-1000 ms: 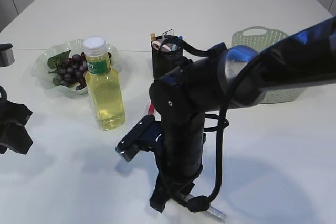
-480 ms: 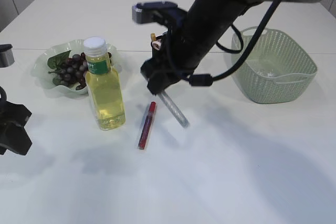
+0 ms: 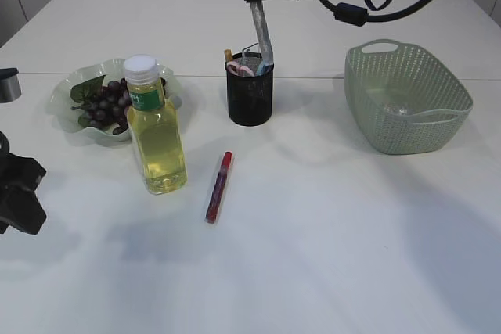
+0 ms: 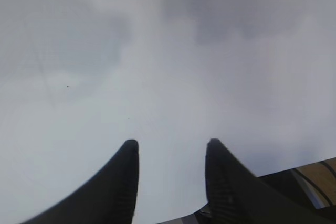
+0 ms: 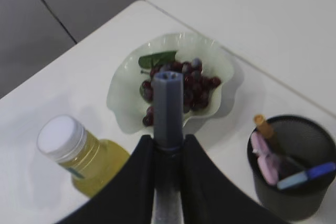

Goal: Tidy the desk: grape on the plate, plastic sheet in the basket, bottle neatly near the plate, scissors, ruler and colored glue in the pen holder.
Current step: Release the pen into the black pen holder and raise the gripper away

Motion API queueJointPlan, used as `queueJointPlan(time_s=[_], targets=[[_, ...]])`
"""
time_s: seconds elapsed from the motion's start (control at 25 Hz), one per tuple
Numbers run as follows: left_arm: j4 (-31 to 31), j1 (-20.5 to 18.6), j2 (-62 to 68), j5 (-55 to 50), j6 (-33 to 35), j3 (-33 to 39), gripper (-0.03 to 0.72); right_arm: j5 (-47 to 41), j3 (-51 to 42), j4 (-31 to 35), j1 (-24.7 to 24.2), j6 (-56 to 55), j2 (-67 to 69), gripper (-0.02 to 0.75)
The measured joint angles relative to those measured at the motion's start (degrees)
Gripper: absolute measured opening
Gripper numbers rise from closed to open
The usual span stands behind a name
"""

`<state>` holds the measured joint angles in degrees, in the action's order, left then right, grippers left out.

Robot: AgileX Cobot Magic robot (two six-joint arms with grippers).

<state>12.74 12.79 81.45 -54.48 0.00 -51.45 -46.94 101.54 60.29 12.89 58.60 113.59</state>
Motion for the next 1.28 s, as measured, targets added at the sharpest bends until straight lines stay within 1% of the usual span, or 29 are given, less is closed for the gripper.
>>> queueJointPlan(time_s=[0.16,0.24,0.32,0.4,0.68,0.76,0.96,1.08,1.28], targets=[[0.1,0.0,0.0,-0.1,0.0,0.0,0.309,1.6,0.3,9.9,-0.6,12.2,0.8,0.123],[0.2,0.0,0.0,-0.3,0.0,0.0,0.308,2.1,1.4,14.3,-0.6,16.4,2.6,0.123],[0.2,0.0,0.0,-0.4,0.0,0.0,0.309,2.5,3.1,18.1,-0.6,19.3,5.2,0.123],[0.2,0.0,0.0,-0.4,0.0,0.0,0.309,2.9,6.0,20.4,-0.6,20.9,8.3,0.123],[0.2,0.0,0.0,-0.8,0.0,0.0,0.309,4.5,17.9,22.0,-0.9,22.5,16.5,0.122],[0.2,0.0,0.0,-1.0,0.0,0.0,0.309,5.5,20.0,22.2,-1.0,22.7,18.0,0.122],[0.2,0.0,0.0,-1.3,0.0,0.0,0.309,8.0,20.8,22.2,-1.1,27.2,21.1,0.122],[0.2,0.0,0.0,-1.3,0.0,0.0,0.309,10.0,20.9,22.7,-1.1,28.0,23.0,0.122],[0.2,0.0,0.0,-1.3,0.0,0.0,0.309,12.8,20.9,26.3,-1.1,33.7,24.9,0.122]])
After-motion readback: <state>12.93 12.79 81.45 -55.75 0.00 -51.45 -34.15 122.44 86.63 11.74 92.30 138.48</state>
